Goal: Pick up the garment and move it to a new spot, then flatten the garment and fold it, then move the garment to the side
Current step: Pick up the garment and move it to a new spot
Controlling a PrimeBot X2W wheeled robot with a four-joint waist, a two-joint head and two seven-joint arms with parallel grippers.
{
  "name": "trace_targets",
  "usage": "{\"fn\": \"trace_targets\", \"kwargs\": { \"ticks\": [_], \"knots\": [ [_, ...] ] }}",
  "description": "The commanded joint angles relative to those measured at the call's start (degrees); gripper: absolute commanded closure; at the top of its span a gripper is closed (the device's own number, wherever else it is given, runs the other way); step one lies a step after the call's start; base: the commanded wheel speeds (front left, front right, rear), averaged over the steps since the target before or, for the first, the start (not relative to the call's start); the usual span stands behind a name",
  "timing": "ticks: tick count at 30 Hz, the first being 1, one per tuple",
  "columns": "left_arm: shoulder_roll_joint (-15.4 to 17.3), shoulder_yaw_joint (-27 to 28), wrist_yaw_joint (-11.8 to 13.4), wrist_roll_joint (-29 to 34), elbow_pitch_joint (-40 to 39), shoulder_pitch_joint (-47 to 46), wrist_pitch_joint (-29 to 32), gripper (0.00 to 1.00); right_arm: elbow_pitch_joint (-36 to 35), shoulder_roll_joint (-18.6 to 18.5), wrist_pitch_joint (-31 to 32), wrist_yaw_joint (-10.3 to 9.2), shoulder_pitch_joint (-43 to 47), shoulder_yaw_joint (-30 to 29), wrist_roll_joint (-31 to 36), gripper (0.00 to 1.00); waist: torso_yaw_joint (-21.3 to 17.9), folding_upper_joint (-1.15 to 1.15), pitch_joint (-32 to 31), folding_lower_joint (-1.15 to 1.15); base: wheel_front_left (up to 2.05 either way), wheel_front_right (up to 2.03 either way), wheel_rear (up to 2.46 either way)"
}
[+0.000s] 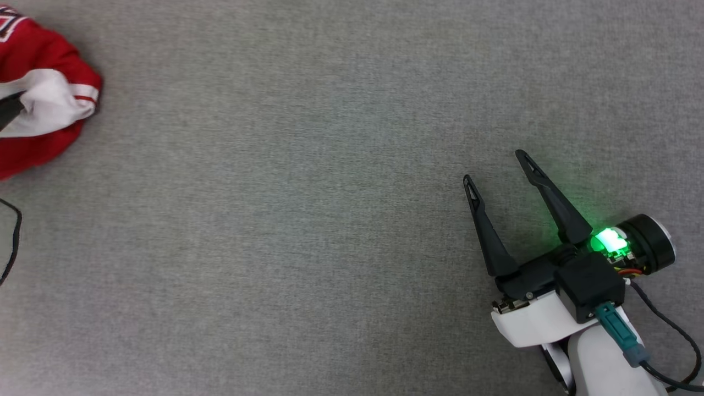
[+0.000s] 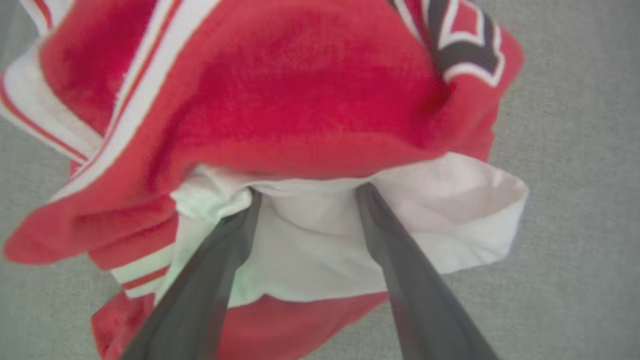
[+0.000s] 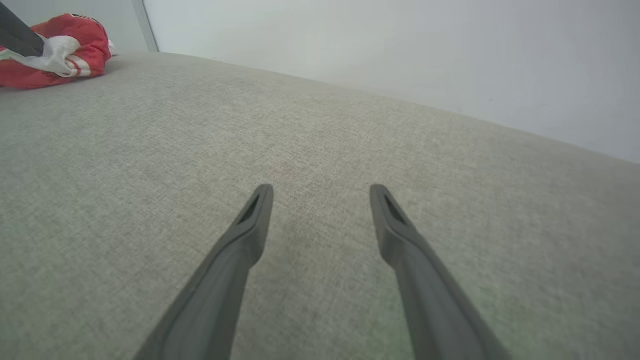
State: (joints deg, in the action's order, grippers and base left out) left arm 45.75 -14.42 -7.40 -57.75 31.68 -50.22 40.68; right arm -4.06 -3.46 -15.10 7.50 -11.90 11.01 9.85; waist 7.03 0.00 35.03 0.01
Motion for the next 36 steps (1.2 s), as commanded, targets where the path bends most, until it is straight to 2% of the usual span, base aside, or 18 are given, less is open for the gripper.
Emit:
{"fn": "trace_targets", "kwargs": {
  "ticks": [1, 5, 6, 7, 8, 14, 19, 28, 32, 36],
  "knots": [
    [-0.3, -0.9, -0.1, -0.1, 1.3, -0.4, 0.5, 0.0, 0.0, 0.1, -0.1, -0.02, -0.7, -0.4, 0.3, 0.0, -1.2, 0.0, 1.3, -0.01, 0.0, 0.0, 0.0],
    [-1.2, -3.3, -0.1, -0.4, 3.2, 0.5, 2.5, 0.0, 0.1, 0.1, 0.0, -0.03, -0.7, -0.5, 0.6, 0.0, -1.4, 0.0, 1.6, -0.01, 0.0, 0.0, 0.0],
    [-1.5, -3.8, -0.1, -0.7, 3.6, 0.8, 3.0, 0.33, 0.1, 0.1, 0.0, -0.03, -0.7, -0.5, 0.7, 0.0, -1.4, 0.0, 1.6, -0.01, 0.0, 0.0, 0.0],
    [-1.8, -4.3, -0.1, -1.1, 3.9, 1.0, 3.4, 0.83, 0.3, 0.1, 0.0, -0.03, -0.8, -0.5, 0.7, 0.0, -1.4, 0.0, 1.5, -0.01, 0.0, 0.0, 0.0],
    [-2.1, -4.6, -0.1, -1.5, 3.9, 1.2, 3.5, 1.0, 0.4, 0.1, 0.0, -0.03, -0.8, -0.5, 0.8, 0.0, -1.4, 0.0, 1.4, -0.01, 0.0, 0.0, 0.0],
    [-1.8, -4.6, -0.1, -3.9, 3.6, 2.0, -0.8, 1.0, 1.4, 0.3, -0.1, -0.02, 0.2, -0.2, 0.9, 0.0, -0.7, 0.0, -1.9, -0.01, 0.0, 0.0, 0.0],
    [-0.5, -5.3, -0.1, -6.2, 2.1, 2.7, -3.4, 1.0, 2.5, 0.5, -0.1, -0.02, 1.0, 0.2, 0.1, 0.0, -0.1, 0.0, -7.0, -0.01, 0.0, 0.0, 0.0],
    [1.8, -14.2, -0.1, -7.6, -8.3, 9.2, -5.8, 1.0, 4.8, 0.6, -0.1, -0.02, 3.4, -0.8, -2.2, 0.0, -0.3, 0.0, -17.2, -0.01, 0.0, 0.0, 0.0],
    [0.7, -18.4, -0.1, -7.4, -13.1, 11.8, -8.5, 1.0, 5.2, 0.6, -0.1, -0.02, 4.0, -1.3, -3.2, 0.0, -1.2, 0.0, -19.6, -0.01, 0.0, 0.0, 0.0],
    [-2.3, -23.0, -0.1, -6.6, -16.8, 13.6, -11.1, 1.0, 5.4, 0.6, -0.1, -0.02, 5.0, -2.0, -4.4, 0.0, -2.6, 0.0, -21.9, -0.01, 0.0, 0.0, 0.0]
  ]
}}
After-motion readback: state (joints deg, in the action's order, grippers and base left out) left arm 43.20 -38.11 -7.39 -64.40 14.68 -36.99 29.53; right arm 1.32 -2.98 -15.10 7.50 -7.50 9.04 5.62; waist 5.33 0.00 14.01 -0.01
